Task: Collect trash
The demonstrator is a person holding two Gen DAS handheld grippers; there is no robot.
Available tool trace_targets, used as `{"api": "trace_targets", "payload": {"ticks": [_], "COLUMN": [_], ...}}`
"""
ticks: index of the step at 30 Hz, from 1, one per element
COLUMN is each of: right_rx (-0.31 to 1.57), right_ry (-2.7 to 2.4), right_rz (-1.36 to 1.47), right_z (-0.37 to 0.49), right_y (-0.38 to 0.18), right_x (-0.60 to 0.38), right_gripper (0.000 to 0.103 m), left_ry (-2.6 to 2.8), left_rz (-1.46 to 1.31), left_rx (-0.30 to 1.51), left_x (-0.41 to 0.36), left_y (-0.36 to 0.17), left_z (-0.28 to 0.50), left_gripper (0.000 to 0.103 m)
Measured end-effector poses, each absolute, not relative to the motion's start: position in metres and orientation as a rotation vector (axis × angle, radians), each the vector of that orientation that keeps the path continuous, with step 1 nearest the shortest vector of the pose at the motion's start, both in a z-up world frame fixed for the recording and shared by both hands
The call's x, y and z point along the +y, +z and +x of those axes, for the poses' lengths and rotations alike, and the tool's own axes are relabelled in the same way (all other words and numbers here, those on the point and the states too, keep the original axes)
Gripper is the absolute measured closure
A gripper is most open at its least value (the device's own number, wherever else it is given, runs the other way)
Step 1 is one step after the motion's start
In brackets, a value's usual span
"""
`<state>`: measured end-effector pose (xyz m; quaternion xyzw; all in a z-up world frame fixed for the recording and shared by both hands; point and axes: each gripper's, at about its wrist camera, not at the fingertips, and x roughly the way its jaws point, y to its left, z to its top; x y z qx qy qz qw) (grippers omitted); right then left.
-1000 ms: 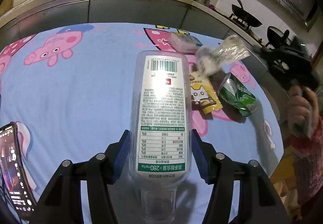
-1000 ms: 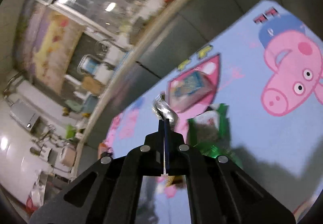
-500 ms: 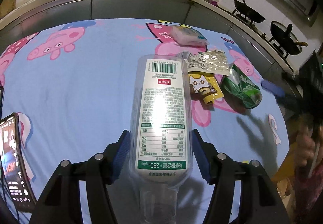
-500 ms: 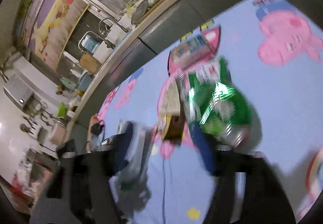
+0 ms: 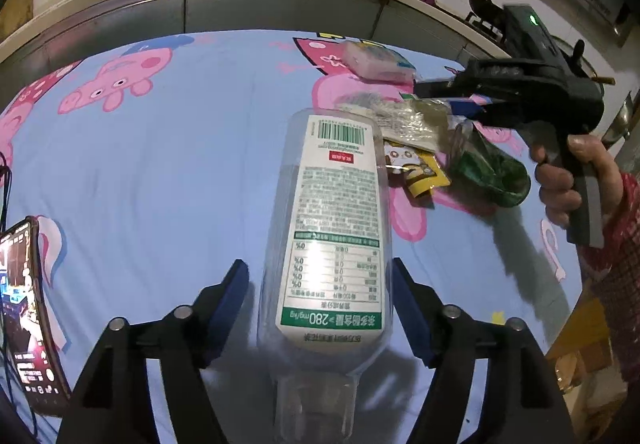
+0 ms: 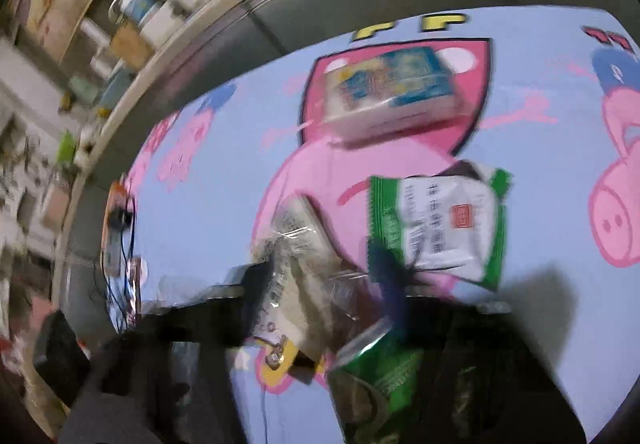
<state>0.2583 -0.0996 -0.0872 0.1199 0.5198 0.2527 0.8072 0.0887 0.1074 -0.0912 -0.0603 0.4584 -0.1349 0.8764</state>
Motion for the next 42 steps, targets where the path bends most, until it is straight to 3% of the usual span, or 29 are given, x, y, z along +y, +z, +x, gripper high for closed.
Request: {"api": "trace_targets", "payload": {"ticks": [6, 12, 19, 22, 23, 25, 34, 42], "right_rx": [0.895, 0.737, 0.8, 0.867, 0.885, 0.869, 0.851, 0.869], "right_ry": [0.625, 0.635, 0.596, 0.574, 0.574, 0.55, 0.512, 0.516], "right_rz": [0.287, 0.242, 0.17, 0.262, 0.314, 0.382, 0.399, 0.517], "right_z": [0.205, 0.112, 0.047, 0.049, 0.052, 0.053, 0.094, 0.128], "right_y": [-0.028, -0.004, -0.069, -0.096, -0.102, -0.107, -0.119, -0.141], "right_x": [-0.105, -0.127, -0.121, -0.13, -0.135, -0.144, -0.15, -0.147], "right_gripper": [0.103, 0.103, 0.102, 0.092, 0.064, 0.037, 0.037, 0.039], "left_ry": [-0.278, -0.325, -0.357, -0.349, -0.345, -0.331, -0.303, -0.272], "left_rz": [-0.149, -0.142, -0.105, -0.099, -0.1, -0.105, -0.124, -0.105], "left_rx": [0.934, 0.906, 0.97, 0.986, 0.987, 0.988, 1.01, 0.996], "left_x": [0.112, 0.108, 0.077, 0.072, 0.074, 0.079, 0.087, 0.087], "left_y": [-0.083, -0.064, -0.082, -0.086, -0.085, -0.084, -0.089, -0.086], "left_z": [0.085, 0.071, 0.065, 0.061, 0.06, 0.058, 0.055, 0.044], "left_gripper": [0.043, 0.043, 0.043, 0.042, 0.042, 0.041, 0.04, 0.03]}}
